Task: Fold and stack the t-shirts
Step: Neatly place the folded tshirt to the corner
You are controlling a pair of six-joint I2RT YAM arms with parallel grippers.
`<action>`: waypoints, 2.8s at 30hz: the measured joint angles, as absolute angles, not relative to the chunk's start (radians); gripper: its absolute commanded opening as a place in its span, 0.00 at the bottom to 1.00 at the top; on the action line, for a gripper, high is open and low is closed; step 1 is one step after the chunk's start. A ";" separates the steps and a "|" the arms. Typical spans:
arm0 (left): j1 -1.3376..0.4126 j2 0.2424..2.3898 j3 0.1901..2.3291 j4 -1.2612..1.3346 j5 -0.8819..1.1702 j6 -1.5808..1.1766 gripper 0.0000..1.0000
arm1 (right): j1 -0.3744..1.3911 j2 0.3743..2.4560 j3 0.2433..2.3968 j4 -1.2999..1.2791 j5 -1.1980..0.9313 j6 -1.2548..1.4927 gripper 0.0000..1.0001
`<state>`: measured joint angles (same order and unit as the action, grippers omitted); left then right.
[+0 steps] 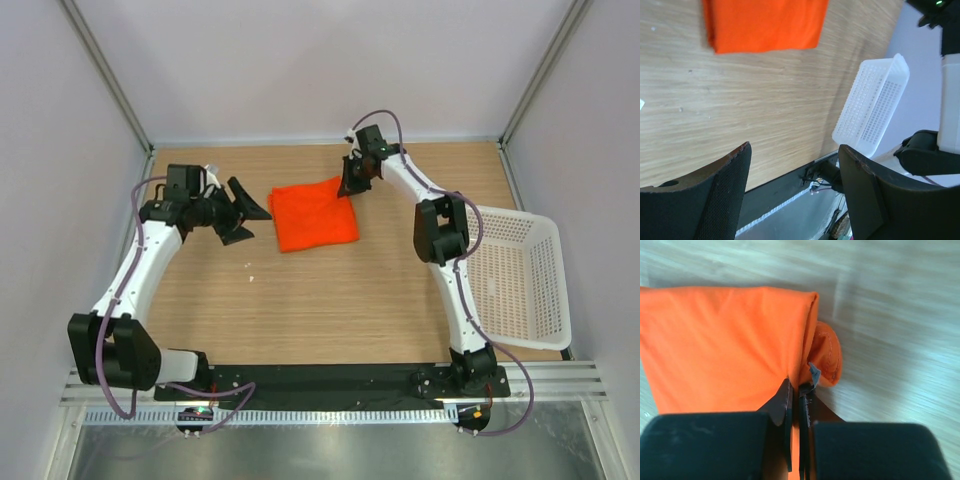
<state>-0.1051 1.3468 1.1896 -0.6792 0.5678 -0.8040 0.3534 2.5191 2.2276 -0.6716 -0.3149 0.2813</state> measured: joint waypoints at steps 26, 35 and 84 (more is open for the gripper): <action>-0.127 1.430 1.067 -0.883 0.403 -0.650 0.67 | -0.189 2.571 2.581 -0.802 -0.218 -0.366 0.01; -0.127 1.530 1.113 -0.884 0.410 -0.618 0.65 | -0.267 2.593 2.572 -0.717 -0.186 -0.393 0.01; -0.130 0.733 0.738 -0.844 0.433 -0.869 0.73 | 0.443 1.190 0.950 -0.317 -0.007 0.472 1.00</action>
<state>-0.1299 0.7330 0.7383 -0.8436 0.4332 -0.8692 0.4431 1.1904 0.9501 -0.3172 -0.0067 0.4725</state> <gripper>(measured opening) 0.724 0.995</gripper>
